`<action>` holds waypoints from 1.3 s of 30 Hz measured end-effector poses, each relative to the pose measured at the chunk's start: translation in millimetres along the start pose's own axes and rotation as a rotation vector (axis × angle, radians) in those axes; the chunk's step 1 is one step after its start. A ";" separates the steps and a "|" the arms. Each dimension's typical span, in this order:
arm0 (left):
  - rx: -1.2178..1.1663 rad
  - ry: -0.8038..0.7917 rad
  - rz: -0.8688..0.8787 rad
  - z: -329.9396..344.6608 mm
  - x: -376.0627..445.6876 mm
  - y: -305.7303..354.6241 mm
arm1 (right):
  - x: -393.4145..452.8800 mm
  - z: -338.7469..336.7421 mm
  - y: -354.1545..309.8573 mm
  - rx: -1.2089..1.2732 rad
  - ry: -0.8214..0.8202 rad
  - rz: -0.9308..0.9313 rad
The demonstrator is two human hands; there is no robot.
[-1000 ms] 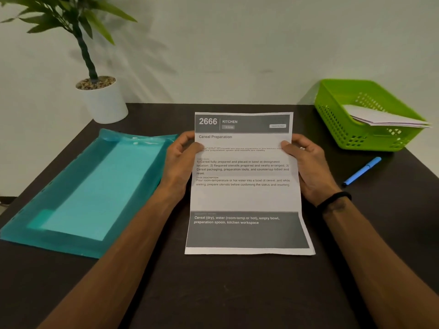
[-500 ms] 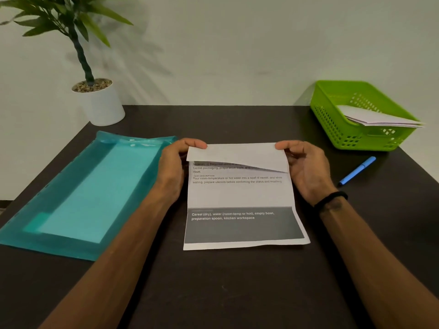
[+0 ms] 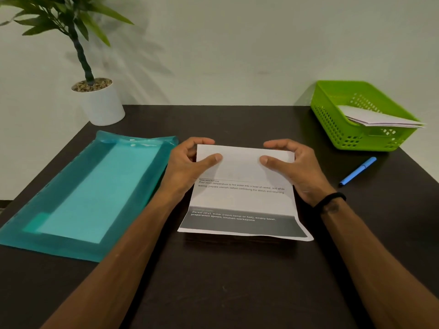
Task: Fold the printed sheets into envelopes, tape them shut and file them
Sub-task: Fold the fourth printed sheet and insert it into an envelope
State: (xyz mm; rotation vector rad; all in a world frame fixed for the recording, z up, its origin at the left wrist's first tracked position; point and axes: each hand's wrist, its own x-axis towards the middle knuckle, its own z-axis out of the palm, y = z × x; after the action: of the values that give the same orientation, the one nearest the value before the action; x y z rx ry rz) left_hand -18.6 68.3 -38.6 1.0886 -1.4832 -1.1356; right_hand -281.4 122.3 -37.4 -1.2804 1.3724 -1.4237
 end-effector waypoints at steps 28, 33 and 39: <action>0.851 -0.111 0.592 30.2 -24.8 10.0 | -13.3 17.4 -10.7 -0.175 -0.235 -0.069; 0.909 0.009 0.622 16.7 -17.6 12.6 | -11.0 13.7 -8.8 -0.212 -0.110 -0.047; 0.905 0.082 0.574 1.7 -8.3 6.9 | -6.6 2.8 -8.2 -0.169 -0.020 -0.050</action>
State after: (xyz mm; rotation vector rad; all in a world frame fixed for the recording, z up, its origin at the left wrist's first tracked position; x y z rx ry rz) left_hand -19.6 77.8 -33.3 1.1251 -2.1178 0.0223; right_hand -276.4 129.1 -30.6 -1.4417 1.4821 -1.3472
